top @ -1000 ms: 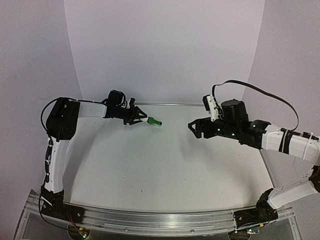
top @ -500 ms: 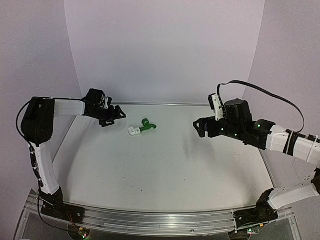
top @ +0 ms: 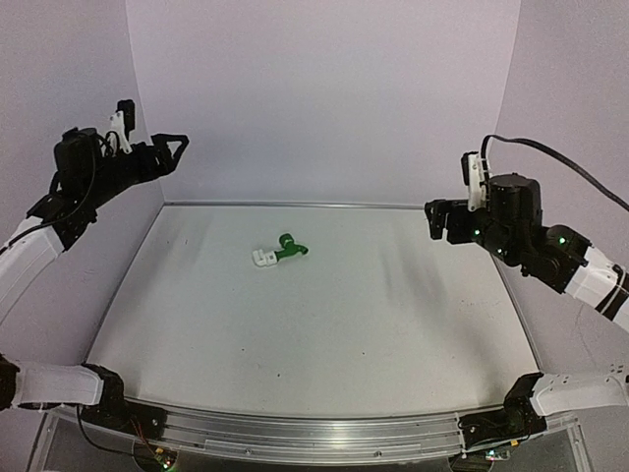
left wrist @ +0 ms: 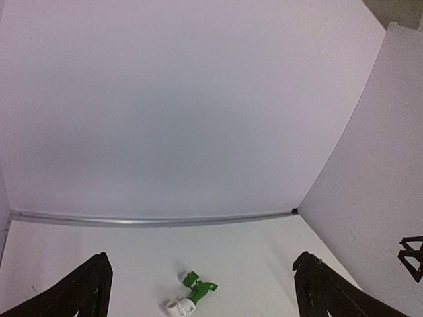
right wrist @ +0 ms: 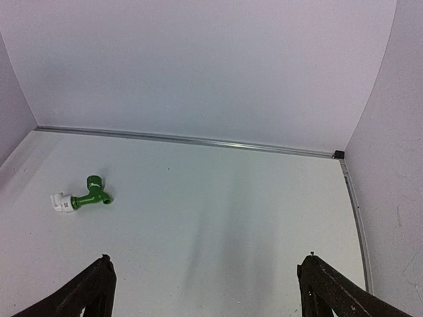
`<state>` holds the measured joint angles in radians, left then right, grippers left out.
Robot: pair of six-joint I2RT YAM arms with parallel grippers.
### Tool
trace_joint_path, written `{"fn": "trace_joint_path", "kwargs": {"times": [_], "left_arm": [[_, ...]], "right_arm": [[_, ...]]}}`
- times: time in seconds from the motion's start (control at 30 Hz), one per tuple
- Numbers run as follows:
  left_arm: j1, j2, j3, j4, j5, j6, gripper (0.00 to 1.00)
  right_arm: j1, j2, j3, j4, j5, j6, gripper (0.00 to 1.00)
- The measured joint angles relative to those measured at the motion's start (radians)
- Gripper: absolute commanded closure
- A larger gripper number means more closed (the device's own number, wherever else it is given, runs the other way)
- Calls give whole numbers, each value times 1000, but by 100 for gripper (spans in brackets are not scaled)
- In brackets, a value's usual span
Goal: Install the water faucets
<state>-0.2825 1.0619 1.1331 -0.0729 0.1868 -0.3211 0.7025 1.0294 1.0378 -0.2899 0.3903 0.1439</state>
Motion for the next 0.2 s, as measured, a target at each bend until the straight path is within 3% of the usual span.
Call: {"fn": "trace_joint_path", "kwargs": {"times": [0.2], "left_arm": [[0,-111,-52,32,-52,40,0]], "right_arm": [[0,-32,14,-1,20,-4,2]]}}
